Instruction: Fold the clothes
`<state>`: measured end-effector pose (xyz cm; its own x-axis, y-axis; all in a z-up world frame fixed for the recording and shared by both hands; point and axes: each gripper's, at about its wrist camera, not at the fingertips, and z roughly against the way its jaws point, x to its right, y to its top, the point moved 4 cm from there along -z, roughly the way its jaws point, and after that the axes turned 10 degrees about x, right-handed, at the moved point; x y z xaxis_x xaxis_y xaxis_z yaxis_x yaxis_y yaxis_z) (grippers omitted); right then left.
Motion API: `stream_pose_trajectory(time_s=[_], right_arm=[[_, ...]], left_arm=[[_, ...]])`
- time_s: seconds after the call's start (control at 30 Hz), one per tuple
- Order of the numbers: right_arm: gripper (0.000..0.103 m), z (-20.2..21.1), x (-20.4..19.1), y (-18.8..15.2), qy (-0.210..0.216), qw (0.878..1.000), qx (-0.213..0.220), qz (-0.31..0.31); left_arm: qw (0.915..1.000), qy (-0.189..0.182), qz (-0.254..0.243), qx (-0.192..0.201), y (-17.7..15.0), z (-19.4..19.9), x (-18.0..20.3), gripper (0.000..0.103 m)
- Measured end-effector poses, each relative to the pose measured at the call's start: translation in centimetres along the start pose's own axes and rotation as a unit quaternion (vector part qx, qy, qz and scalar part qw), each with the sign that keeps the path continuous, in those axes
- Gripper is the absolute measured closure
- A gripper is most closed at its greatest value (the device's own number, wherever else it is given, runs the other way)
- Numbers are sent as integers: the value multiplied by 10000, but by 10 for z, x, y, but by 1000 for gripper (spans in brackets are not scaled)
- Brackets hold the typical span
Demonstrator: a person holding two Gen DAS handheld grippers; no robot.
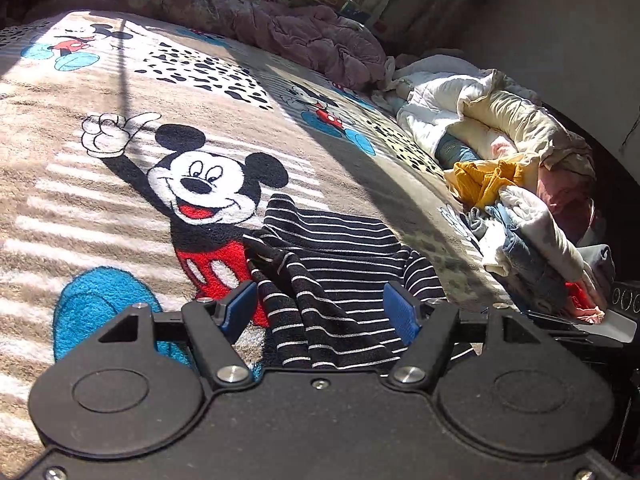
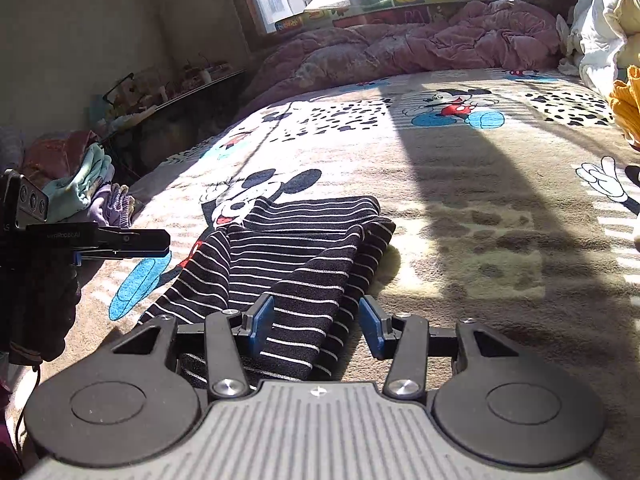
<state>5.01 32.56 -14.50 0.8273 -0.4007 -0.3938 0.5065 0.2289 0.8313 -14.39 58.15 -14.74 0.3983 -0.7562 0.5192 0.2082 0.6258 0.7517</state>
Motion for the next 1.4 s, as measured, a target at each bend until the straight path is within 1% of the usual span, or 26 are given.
stream_pose_trajectory(time_s=[0.03, 0.07, 0.1, 0.13, 0.2, 0.33, 0.47, 0.53, 0.6, 0.63, 0.67, 0.7, 0.73, 0.77, 0.8, 0.83, 0.87, 0.9, 0.93, 0.97, 1.07, 1.17, 1.3, 1.4], right_arm=[[45, -7, 13, 5, 47, 9995, 16, -314], [37, -15, 26, 8, 105, 9979, 42, -644], [35, -24, 37, 10, 129, 9958, 65, -904], [35, -32, 43, 10, 130, 9950, 44, -991], [30, -48, 55, 11, 131, 9931, 3, -1165], [30, -79, 78, 12, 169, 9885, -67, -1499], [27, -93, 87, 12, 555, 9837, -38, -1711], [26, -99, 91, 15, 776, 9794, -116, -1859], [27, -106, 91, 19, 891, 9776, -185, -1899], [28, -110, 89, 21, 929, 9777, -211, -1869], [37, -116, 86, 22, 946, 9791, -267, -1781], [45, -120, 83, 22, 938, 9809, -337, -1671], [47, -123, 81, 20, 962, 9818, -361, -1599], [56, -124, 80, 19, 984, 9819, -366, -1579], [71, -125, 80, 18, 977, 9814, -402, -1604], [75, -124, 81, 18, 957, 9810, -410, -1635], [79, -123, 81, 19, 933, 9814, -372, -1639], [84, -121, 80, 20, 913, 9822, -329, -1610], [84, -118, 77, 23, 907, 9836, -284, -1531], [86, -115, 74, 25, 914, 9850, -236, -1445], [86, -99, 61, 41, 980, 9879, -29, -1201], [87, -78, 43, 57, 1073, 9901, 162, -885], [87, -34, 13, 72, 1248, 9903, 392, -477], [87, 7, -8, 77, 1354, 9886, 605, -240]], left_arm=[[9998, 3, 187, -53, 4, -5, -8, 34], [9993, -74, 349, -125, 7, -11, -15, 34], [9984, -189, 501, -205, 9, -17, -20, 34], [9975, -247, 613, -268, 12, -24, -25, 34], [9967, -283, 667, -356, 15, -36, -31, 34], [9953, -430, 660, -562, 18, -60, -42, 34], [9902, -808, 911, -676, 21, -69, -56, 34], [9869, -980, 1047, -734, 24, -72, -62, 34], [9862, -1046, 1001, -802, 27, -77, -62, 36], [9867, -1018, 948, -836, 28, -80, -60, 41], [9874, -978, 891, -873, 29, -83, -59, 50], [9879, -938, 834, -910, 29, -86, -57, 55], [9881, -889, 816, -949, 29, -90, -57, 63], [9882, -835, 817, -989, 30, -93, -57, 70], [9882, -793, 834, -1014, 30, -95, -57, 71], [9881, -755, 860, -1032, 32, -97, -57, 74], [9887, -713, 809, -1038, 33, -97, -55, 81], [9903, -658, 643, -1040, 34, -96, -51, 85], [9916, -630, 479, -1026, 36, -93, -45, 89], [9926, -617, 357, -985, 37, -90, -40, 90], [9944, -665, 46, -825, 45, -72, -24, 90], [9949, -753, -228, -636, 51, -45, -4, 91], [9939, -851, -599, -366, 54, -3, 28, 91], [9908, -959, -947, -128, 48, 38, 56, 91]])
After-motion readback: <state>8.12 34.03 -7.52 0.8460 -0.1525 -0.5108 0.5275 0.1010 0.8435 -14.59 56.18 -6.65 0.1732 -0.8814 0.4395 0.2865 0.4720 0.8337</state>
